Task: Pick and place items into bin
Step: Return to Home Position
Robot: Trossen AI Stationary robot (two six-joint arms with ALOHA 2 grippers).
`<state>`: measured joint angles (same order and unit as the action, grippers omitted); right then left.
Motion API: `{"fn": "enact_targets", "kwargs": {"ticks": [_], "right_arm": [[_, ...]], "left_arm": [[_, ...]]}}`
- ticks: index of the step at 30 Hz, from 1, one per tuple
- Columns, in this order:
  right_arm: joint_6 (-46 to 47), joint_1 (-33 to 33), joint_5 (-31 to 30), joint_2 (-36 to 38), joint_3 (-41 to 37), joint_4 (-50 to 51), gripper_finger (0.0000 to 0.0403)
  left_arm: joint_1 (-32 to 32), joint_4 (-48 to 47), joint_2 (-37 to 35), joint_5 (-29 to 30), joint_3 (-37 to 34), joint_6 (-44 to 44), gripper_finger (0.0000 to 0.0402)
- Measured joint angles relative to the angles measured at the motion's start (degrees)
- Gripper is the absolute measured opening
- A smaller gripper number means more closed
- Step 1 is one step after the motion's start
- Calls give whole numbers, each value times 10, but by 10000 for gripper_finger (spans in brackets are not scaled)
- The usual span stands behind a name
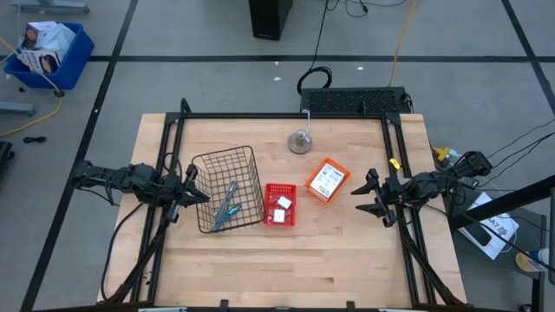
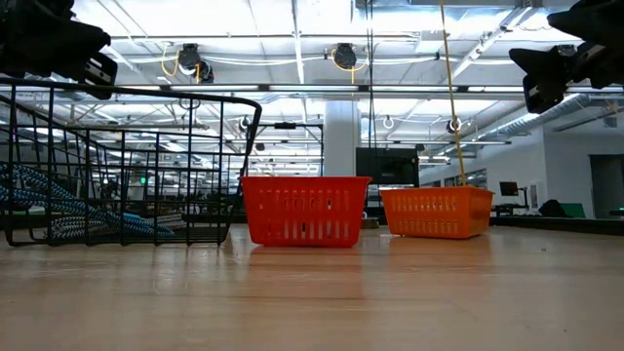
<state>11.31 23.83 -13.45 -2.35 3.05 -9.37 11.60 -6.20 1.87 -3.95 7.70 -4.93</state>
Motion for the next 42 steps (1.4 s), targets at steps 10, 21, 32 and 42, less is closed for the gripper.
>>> {"fn": "enact_targets", "kwargs": {"ticks": [10,21,32,42], "right_arm": [[0,0,0,0,0,-1,218],[0,0,0,0,0,-1,217],[0,0,0,0,0,-1,218],[0,0,0,0,0,-1,220]], "left_arm": [[0,0,0,0,0,0,31],[0,0,0,0,0,0,31],[0,0,0,0,0,0,31],[0,0,0,0,0,0,31]]}}
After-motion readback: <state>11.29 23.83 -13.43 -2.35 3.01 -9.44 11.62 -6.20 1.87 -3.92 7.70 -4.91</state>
